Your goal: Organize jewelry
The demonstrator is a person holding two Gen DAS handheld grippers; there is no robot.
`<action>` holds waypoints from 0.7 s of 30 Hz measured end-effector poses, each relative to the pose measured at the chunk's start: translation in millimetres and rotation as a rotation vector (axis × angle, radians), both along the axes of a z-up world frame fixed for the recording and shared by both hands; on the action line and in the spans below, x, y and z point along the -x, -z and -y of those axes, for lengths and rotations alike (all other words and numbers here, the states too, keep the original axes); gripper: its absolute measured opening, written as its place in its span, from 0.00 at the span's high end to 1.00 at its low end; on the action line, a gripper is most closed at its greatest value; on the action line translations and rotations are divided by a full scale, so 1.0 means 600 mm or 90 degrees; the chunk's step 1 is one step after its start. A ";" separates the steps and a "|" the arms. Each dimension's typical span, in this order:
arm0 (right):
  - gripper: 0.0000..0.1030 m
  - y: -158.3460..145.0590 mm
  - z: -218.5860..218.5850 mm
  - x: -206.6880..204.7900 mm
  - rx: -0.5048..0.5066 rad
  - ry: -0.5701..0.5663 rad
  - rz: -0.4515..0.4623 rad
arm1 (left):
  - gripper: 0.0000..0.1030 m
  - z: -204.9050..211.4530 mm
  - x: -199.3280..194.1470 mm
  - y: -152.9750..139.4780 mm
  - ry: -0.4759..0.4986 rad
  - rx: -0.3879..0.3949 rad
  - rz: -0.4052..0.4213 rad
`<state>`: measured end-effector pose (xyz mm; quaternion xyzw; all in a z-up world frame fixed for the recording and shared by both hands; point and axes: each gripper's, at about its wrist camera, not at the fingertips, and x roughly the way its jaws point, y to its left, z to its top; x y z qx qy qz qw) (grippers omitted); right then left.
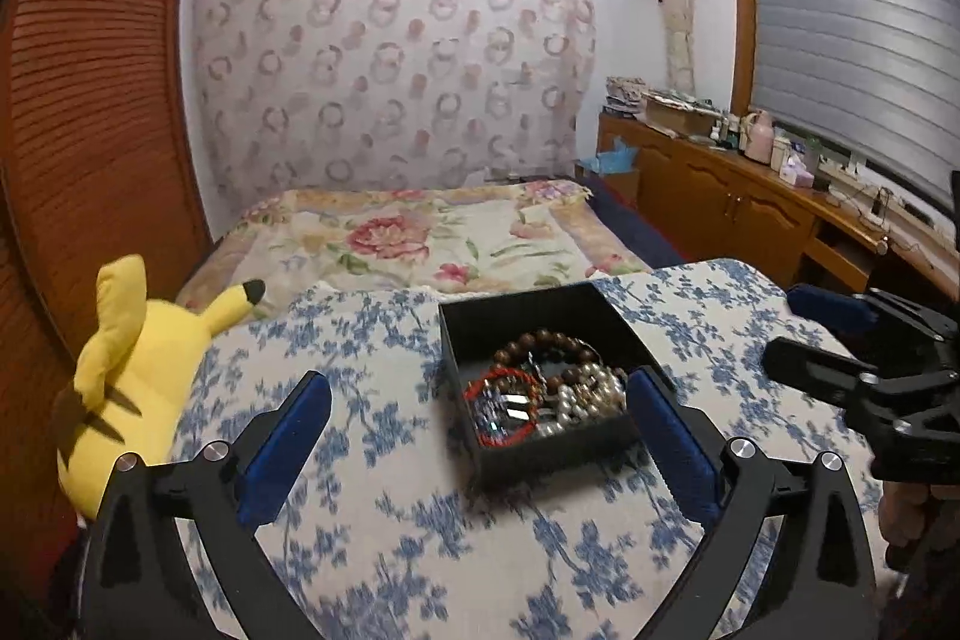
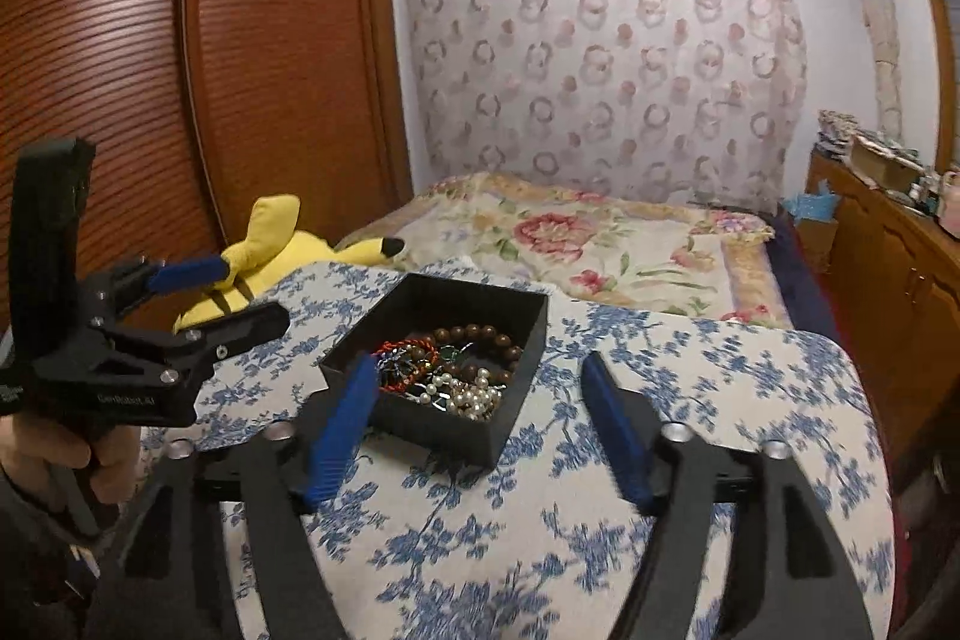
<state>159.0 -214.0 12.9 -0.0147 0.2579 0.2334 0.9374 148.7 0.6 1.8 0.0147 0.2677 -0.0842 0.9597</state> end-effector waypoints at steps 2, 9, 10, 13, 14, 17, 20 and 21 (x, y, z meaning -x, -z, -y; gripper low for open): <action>0.14 -0.006 0.010 0.024 -0.010 0.017 0.010 | 0.08 0.000 0.017 0.001 -0.012 -0.004 0.000; 0.02 -0.002 0.038 0.088 -0.016 0.099 0.026 | 0.08 -0.005 0.066 0.006 -0.028 0.012 0.008; 0.02 0.000 0.040 0.092 -0.014 0.106 0.026 | 0.08 -0.007 0.073 0.006 -0.030 0.016 0.007; 0.02 0.006 0.047 0.101 -0.013 0.127 0.026 | 0.08 -0.008 0.085 0.006 -0.040 0.017 0.003; 0.02 0.008 0.047 0.105 -0.014 0.130 0.026 | 0.08 -0.006 0.089 0.006 -0.043 0.014 0.001; 0.02 0.011 0.049 0.111 -0.010 0.144 0.033 | 0.08 -0.004 0.099 0.006 -0.048 0.006 0.005; 0.02 0.013 0.050 0.113 -0.010 0.151 0.035 | 0.08 -0.001 0.106 0.004 -0.047 -0.001 0.008; 0.02 0.013 0.051 0.114 -0.010 0.152 0.036 | 0.08 0.000 0.107 0.004 -0.045 -0.001 0.008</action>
